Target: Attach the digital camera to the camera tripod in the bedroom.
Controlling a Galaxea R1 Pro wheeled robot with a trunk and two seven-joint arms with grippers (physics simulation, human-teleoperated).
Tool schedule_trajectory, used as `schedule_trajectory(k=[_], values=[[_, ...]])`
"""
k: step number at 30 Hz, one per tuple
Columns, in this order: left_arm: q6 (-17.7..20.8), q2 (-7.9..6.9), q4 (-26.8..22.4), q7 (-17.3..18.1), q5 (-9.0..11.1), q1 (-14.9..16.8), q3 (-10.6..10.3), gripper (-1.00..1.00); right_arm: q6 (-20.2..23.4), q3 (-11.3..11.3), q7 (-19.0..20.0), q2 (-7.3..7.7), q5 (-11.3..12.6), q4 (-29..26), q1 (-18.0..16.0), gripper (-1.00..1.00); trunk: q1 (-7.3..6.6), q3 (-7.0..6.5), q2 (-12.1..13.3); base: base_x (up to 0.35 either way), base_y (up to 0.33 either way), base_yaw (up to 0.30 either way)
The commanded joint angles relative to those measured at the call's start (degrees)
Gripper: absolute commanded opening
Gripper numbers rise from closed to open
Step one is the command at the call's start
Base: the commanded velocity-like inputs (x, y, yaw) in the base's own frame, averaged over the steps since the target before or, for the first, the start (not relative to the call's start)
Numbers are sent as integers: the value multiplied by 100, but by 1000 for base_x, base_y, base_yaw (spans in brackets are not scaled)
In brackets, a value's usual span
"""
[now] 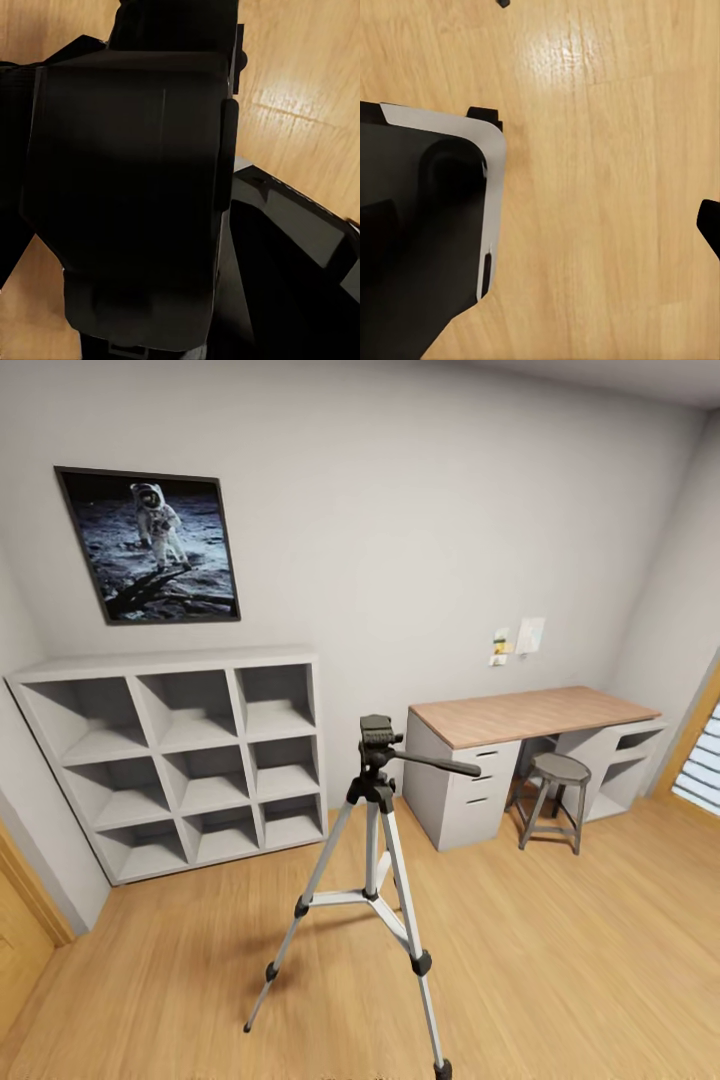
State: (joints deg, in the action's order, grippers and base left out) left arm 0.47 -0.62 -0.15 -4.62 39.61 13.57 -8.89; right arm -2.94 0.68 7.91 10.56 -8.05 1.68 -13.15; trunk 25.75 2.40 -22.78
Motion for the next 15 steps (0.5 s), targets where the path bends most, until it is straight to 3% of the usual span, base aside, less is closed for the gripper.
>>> schedule_trajectory(k=[1, 15], values=[[6, 0, -2, -8, 30, 5, -51, -100, -33, 11, 9, 2, -49, 17, -10, 100, 3, 22, -13, 0, 0, 0], [6, 0, -3, -7, 37, 3, -47, -100, -40, 11, 9, 2, -47, 18, -12, 100, 3, 151, -13, 0, 0, 0]])
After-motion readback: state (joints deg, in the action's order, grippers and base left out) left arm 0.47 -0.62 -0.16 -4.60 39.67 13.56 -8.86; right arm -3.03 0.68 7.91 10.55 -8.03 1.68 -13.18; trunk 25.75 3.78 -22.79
